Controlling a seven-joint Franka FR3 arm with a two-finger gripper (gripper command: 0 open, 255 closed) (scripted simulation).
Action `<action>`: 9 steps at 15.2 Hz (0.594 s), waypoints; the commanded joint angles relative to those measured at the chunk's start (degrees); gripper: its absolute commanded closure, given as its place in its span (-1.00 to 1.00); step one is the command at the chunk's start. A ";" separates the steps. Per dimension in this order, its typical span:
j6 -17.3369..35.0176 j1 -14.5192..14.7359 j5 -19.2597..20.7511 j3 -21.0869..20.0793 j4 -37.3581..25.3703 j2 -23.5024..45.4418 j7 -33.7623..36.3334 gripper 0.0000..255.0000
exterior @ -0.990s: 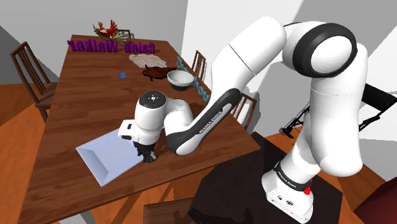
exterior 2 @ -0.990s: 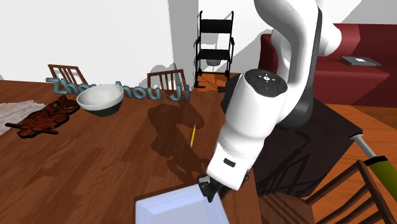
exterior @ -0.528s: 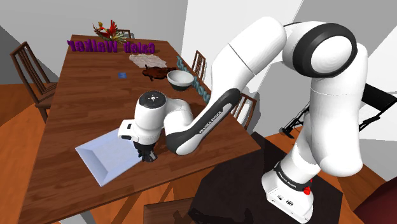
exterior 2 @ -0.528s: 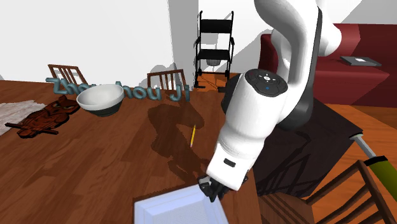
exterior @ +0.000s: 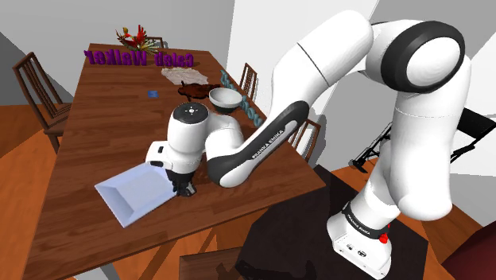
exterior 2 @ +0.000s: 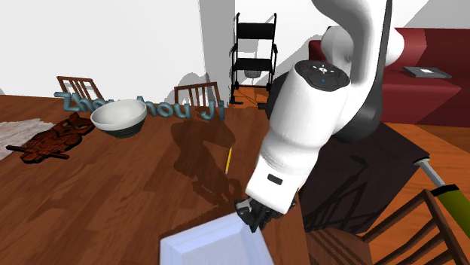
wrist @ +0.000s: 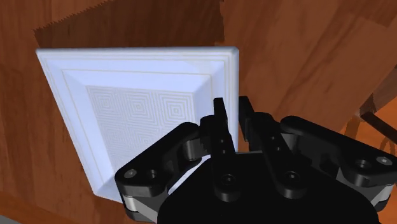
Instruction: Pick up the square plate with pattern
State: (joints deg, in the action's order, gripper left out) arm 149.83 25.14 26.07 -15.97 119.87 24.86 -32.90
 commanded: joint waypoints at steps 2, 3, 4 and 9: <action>-1.65 -0.81 -1.46 -0.94 0.11 -1.84 -1.38 1.00; -2.20 -1.02 -1.93 -1.24 0.13 -2.44 -1.76 1.00; -2.75 -1.22 -2.39 -1.52 0.13 -3.03 -2.15 1.00; -5.08 -1.96 -4.32 -2.59 0.00 -5.44 -3.75 1.00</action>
State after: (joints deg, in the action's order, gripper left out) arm 145.14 23.30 22.05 -18.40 119.93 19.75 -36.37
